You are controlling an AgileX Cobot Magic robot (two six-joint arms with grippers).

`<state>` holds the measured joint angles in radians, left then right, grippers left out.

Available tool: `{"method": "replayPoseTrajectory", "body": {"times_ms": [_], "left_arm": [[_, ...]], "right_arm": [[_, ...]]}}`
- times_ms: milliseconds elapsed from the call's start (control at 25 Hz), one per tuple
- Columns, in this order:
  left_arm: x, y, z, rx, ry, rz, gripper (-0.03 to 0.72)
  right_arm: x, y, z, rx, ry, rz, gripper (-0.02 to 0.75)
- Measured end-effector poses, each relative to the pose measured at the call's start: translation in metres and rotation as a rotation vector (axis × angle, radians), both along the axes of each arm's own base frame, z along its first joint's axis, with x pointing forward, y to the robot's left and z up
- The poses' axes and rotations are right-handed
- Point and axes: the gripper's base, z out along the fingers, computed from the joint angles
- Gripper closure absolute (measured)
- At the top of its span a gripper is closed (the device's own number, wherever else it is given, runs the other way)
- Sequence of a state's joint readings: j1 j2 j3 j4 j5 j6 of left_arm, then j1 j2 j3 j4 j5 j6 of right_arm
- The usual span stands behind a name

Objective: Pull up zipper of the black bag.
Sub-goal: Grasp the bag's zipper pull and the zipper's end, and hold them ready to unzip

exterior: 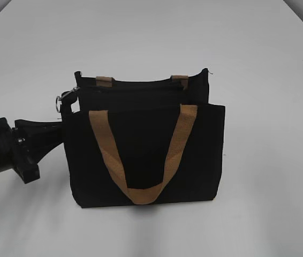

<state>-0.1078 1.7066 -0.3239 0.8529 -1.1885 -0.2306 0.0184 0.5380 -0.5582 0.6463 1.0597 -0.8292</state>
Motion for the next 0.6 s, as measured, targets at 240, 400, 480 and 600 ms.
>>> {"method": "replayPoseTrajectory", "body": {"times_ms": [240,400,480,600], "left_arm": [[-0.015,0.004,0.024,-0.022,-0.066,0.04,0.677],[-0.021,0.007,0.041,-0.028,-0.099,0.063,0.678],[-0.023,0.008,0.047,-0.022,-0.11,0.075,0.678],[-0.023,0.009,0.048,-0.019,-0.1,0.087,0.678]], "right_arm": [[0.028,0.018,0.019,-0.006,-0.075,0.2,0.391],[0.06,0.041,0.019,-0.024,-0.017,0.313,0.391],[0.074,0.056,0.019,-0.04,-0.022,0.374,0.391],[0.095,0.086,0.018,-0.062,-0.048,0.46,0.391]]}}
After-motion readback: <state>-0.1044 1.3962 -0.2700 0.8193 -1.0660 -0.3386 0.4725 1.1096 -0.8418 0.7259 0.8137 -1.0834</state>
